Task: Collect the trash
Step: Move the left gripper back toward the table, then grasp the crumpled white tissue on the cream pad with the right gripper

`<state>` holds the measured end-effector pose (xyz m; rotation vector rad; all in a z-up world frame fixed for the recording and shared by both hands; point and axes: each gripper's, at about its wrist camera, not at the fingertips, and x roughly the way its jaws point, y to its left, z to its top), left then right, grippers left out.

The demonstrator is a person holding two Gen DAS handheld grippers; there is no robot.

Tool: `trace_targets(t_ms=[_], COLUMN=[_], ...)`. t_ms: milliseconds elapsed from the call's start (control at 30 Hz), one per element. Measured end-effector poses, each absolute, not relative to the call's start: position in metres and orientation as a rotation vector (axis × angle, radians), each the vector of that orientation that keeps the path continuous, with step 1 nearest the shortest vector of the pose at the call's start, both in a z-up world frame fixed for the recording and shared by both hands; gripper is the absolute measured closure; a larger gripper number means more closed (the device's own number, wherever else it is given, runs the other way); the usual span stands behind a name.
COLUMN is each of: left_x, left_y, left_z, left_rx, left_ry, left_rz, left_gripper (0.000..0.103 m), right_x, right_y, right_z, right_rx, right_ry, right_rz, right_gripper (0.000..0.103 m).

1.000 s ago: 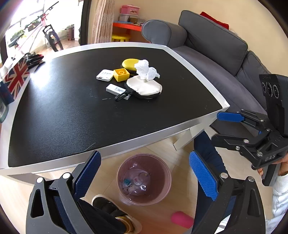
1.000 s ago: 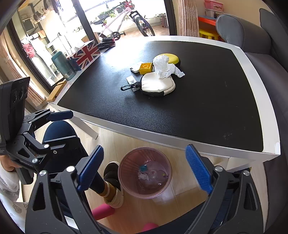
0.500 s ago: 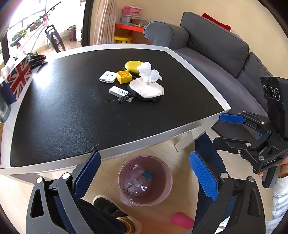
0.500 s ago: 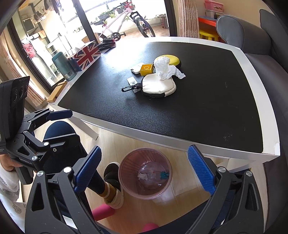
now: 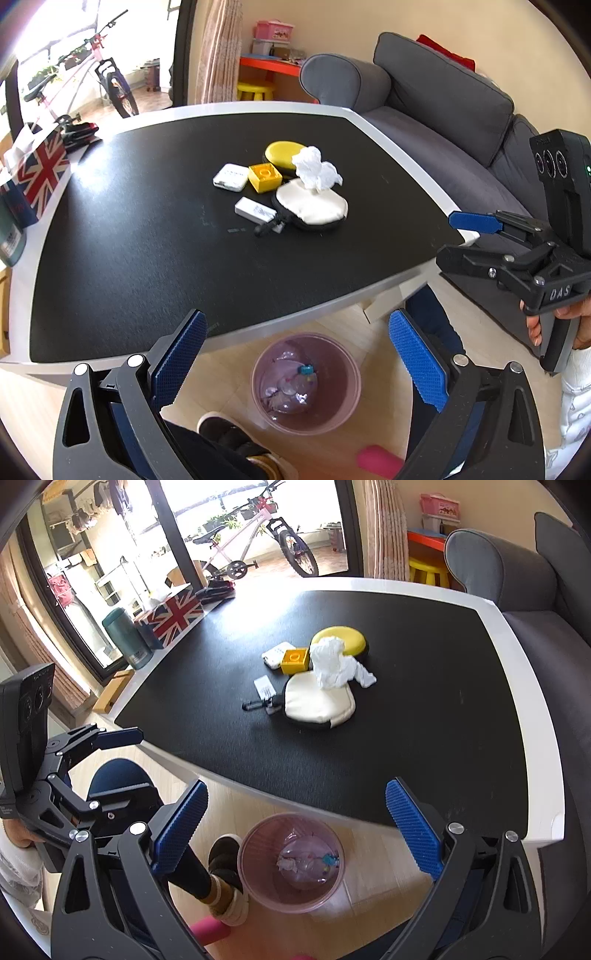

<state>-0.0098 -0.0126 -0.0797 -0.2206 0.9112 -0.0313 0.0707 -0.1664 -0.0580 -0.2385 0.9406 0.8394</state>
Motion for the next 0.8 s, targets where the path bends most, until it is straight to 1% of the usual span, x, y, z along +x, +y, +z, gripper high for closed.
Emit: trace_targets(t_ms=[400, 800], left_x=[0.008, 0.016], left_y=[0.005, 0.016], left_z=[-0.069, -0.071], left_rx=[-0.213, -0.222], left_ry=[0.872, 0.873], left_rz=[-0.016, -0.005], left_gripper=[0.008, 0.008], right_x=[0.12, 0.166], right_y=[-0.128, -0.088], right_z=[-0.05, -0.069], right_rx=[-0.294, -0.355], right_ry=[0.922, 0.96], right_rz=[0.835, 0.822], right_gripper=[0.007, 0.007])
